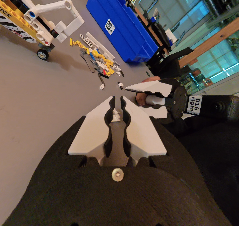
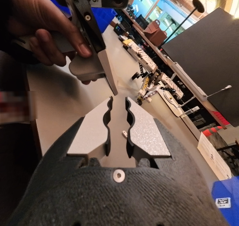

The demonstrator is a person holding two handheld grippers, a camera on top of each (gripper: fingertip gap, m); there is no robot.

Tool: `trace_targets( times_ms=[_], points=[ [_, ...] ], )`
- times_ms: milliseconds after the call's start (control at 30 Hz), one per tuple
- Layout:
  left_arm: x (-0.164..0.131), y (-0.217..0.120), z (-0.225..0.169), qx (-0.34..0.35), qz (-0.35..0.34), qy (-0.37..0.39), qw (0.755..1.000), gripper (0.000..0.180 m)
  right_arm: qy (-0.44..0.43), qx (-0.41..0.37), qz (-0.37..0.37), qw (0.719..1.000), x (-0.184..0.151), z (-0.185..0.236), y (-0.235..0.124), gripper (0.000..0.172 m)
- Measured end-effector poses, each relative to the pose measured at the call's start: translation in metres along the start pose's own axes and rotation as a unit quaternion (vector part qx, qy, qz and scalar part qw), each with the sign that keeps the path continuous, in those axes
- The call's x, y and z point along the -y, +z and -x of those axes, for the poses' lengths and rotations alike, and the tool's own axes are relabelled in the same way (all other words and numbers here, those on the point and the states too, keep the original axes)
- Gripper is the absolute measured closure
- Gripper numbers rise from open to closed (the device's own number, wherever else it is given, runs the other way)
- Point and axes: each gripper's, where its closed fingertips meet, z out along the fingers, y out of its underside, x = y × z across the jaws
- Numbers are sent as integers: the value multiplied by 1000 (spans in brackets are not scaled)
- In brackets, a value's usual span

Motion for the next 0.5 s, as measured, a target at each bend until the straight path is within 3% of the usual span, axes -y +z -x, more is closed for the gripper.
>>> trace_targets(
  times_ms=[167,267,333,400,500],
  points=[
    [3,-5,3,13,-2,-4,1000,173,75,-40,-57,995,9,-27,-14,158],
    [-12,-3,6,46,44,27,998,170,146,-26,-66,987,7,-39,-19,163],
    [-24,0,10,86,79,66,991,167,224,66,5,972,-9,-22,-13,163],
    [-32,1,14,124,96,98,983,164,298,171,90,935,-25,4,-9,156],
    [-36,2,13,156,94,123,976,162,322,215,143,911,-38,23,-6,145]
  ],
)
